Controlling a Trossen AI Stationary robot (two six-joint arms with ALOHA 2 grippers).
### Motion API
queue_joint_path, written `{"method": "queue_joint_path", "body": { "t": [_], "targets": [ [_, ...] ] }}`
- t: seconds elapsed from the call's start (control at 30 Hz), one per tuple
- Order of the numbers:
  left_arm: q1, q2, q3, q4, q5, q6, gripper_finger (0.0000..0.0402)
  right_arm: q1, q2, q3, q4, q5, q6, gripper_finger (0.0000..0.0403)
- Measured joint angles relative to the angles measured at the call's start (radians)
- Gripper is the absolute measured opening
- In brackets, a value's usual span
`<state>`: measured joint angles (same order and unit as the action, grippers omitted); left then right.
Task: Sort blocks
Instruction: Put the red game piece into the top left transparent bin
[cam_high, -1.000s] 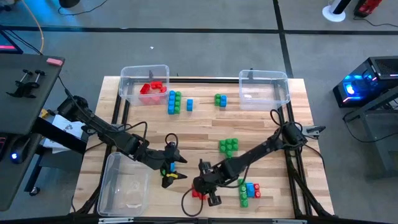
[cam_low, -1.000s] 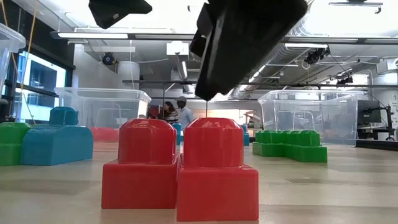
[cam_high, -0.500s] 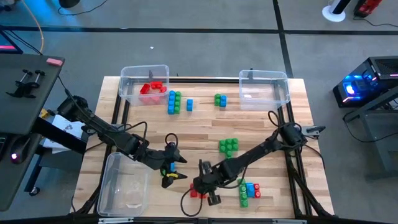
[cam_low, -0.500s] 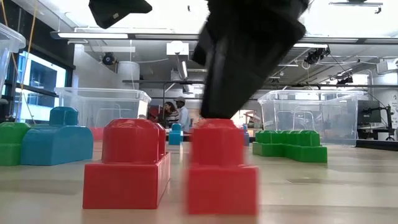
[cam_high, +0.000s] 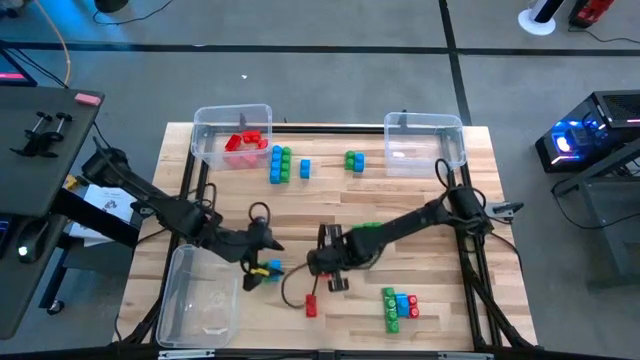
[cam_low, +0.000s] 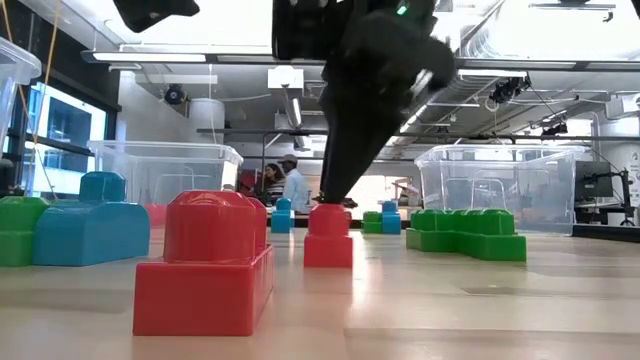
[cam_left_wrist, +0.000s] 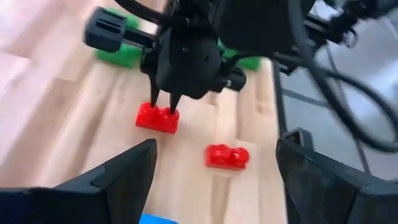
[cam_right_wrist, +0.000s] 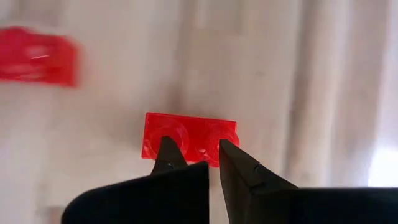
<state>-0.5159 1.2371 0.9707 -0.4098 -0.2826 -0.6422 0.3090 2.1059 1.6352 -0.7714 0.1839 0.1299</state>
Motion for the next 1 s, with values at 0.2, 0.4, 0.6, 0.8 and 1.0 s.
{"method": "queue_joint_path", "body": {
  "t": [0.2,0.4,0.6,0.8,1.0],
  "targets": [
    [0.0,-0.076,0.0,-0.039,-0.097,-0.019,0.0314,-0.062,-0.003,0.012,-0.005,0.006,-0.015,0.0],
    [0.0,-0.093,0.0,-0.041,-0.12,-0.019,0.0314,-0.069,-0.019,0.117,-0.105,-0.033,-0.213,0.0],
    [-0.002,-0.081,0.0,-0.041,-0.12,-0.029,0.0314,-0.087,-0.019,0.175,-0.262,-0.214,-0.651,0.0],
    [-0.012,-0.081,-0.001,0.036,-0.122,-0.038,0.0314,-0.123,-0.014,0.161,-0.259,-0.215,-0.919,0.0],
    [-0.051,-0.082,-0.001,0.29,-0.117,-0.029,0.0314,-0.155,-0.011,0.161,-0.182,-0.212,-1.037,0.0]
  ]
}}
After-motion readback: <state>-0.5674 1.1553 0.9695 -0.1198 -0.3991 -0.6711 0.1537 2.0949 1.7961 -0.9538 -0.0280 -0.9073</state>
